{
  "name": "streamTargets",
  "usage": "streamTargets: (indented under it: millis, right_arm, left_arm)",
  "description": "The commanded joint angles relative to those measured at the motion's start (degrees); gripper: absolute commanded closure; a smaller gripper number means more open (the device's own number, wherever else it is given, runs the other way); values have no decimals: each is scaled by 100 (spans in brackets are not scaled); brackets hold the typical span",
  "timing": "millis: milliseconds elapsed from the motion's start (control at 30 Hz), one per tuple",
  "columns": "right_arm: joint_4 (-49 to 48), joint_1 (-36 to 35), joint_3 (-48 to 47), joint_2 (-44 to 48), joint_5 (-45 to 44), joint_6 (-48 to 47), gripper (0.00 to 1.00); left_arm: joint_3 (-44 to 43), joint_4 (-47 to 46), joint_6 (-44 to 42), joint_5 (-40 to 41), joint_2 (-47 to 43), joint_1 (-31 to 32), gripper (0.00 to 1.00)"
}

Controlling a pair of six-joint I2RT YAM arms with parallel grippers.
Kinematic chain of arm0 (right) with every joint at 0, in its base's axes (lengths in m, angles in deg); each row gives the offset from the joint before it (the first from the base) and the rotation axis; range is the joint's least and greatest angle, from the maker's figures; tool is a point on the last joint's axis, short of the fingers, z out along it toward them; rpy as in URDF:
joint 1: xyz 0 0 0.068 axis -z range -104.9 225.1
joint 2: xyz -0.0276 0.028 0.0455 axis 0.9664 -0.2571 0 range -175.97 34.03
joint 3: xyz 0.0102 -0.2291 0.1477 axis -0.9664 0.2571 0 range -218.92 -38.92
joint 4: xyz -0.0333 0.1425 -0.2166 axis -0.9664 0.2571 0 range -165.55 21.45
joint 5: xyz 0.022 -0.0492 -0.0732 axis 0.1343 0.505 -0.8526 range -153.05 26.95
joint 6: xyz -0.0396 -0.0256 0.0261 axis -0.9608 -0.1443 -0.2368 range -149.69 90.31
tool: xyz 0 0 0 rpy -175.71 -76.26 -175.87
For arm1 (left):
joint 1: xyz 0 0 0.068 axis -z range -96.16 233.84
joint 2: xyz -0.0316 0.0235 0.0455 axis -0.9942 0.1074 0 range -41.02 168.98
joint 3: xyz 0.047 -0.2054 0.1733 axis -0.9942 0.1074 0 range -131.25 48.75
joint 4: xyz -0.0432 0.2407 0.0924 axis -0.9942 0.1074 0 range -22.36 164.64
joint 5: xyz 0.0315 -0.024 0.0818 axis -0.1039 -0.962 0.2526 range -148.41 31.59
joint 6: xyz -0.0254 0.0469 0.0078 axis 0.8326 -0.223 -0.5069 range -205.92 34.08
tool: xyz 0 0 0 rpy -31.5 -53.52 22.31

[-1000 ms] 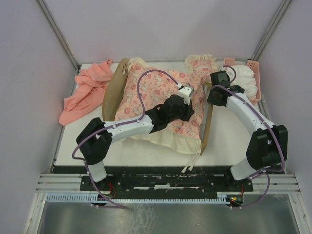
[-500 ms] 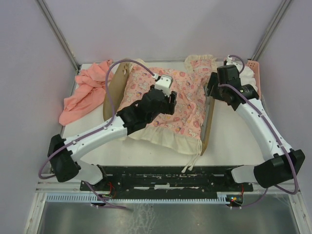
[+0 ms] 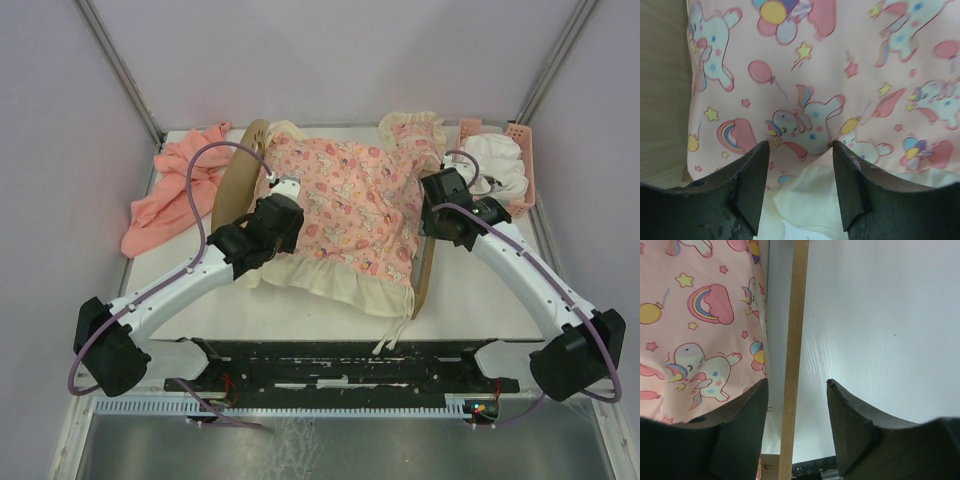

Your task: Set up the pet bed

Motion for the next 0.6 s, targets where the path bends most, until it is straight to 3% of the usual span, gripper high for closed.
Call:
streamTargets:
  millis: [0, 233, 400, 567]
  right_arm:
    - [-96, -5, 52, -308, 313, -647, 48]
    - [-514, 12, -97, -593, 670, -1642, 69]
    - [-721, 15, -561, -931, 934, -1898, 71]
    - [-201, -96, -784, -665, 937, -1619, 62]
  left_arm:
    - [134, 508, -92, 43, -331, -342, 43]
    - [456, 563, -44, -9, -961, -1205, 53]
    - [415, 500, -72, -84, -1068, -1300, 56]
    - [286, 49, -280, -1344, -1455, -1303, 44]
